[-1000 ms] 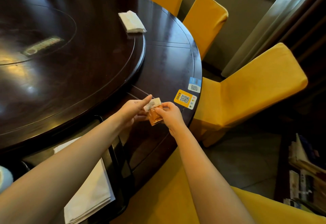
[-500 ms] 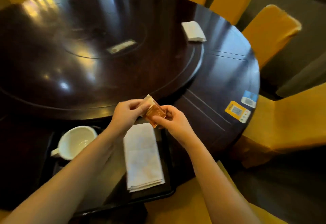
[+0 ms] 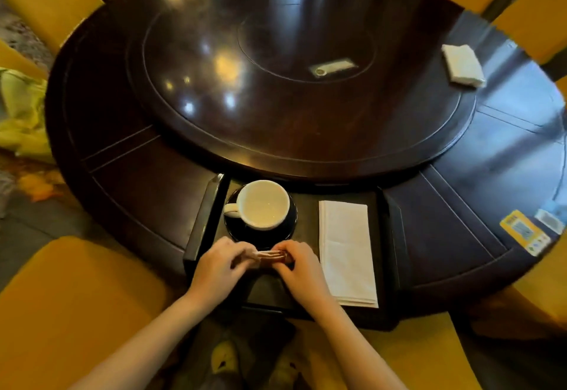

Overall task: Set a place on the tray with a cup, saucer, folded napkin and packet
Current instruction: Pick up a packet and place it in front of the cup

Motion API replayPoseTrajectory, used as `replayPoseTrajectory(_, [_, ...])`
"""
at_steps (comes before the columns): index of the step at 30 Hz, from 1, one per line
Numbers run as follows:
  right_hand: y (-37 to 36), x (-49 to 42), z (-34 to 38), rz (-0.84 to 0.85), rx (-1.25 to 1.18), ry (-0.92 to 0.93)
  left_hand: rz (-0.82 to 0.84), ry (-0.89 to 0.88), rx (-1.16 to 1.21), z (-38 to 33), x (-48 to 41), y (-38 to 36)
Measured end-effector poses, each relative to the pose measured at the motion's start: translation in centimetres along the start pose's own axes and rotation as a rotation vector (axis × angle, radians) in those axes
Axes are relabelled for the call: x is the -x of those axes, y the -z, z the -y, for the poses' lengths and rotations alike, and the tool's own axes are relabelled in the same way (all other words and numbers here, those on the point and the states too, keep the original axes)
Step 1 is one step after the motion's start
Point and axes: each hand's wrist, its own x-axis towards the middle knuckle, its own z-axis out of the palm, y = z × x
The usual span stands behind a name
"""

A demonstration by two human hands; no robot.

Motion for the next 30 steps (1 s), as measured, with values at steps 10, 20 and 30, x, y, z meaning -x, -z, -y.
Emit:
replayPoseTrajectory(10, [-2.7,1.0,-0.3,-0.029,-0.016,-0.185,0.187,0.015,0.162,1.6,0.7,-2.0])
replayPoseTrajectory(20, [-2.8,0.7,-0.1,-0.101,-0.046,-0.212,0.272,0.100,0.241,1.7,-0.8,-1.4])
replayPoseTrajectory(30, [-3.7,0.0,-0.2,-0.065,-0.123,-0.504,0.376,0.353,0.159,1.9,-2.0,-1.3])
